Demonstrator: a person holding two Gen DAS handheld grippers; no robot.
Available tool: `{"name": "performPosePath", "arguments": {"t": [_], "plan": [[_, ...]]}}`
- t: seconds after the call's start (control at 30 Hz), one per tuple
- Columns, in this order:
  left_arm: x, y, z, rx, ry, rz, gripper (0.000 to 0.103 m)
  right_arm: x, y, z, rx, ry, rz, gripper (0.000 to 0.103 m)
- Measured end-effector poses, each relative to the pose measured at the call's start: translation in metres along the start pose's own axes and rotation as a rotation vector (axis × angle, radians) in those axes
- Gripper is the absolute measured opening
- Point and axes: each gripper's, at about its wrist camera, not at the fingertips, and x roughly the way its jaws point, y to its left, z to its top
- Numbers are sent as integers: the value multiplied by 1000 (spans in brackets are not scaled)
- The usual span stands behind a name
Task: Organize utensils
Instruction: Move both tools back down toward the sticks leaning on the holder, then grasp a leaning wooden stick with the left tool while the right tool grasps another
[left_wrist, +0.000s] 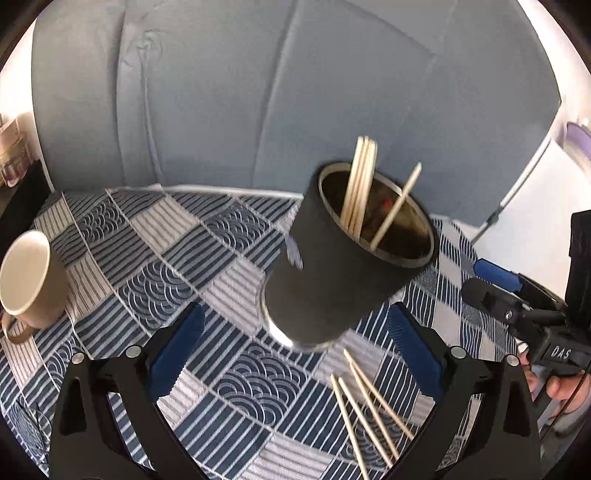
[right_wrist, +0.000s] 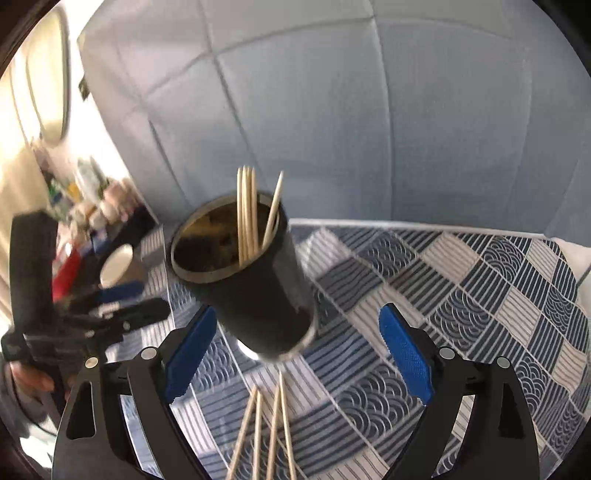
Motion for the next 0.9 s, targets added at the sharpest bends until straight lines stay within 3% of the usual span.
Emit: {"name": "performPosePath", "arguments": {"t": [0.3, 0.6, 0.9], "plan": [[21, -2, -46, 15, 134, 1, 97, 21, -2, -50, -87, 189, -56, 86], [33, -25, -89, 152, 228, 30, 97, 41, -13, -99, -110, 337, -39, 86], [42, -35, -117, 168, 322, 21, 97, 52, -13, -124, -150, 402, -29, 86]]}}
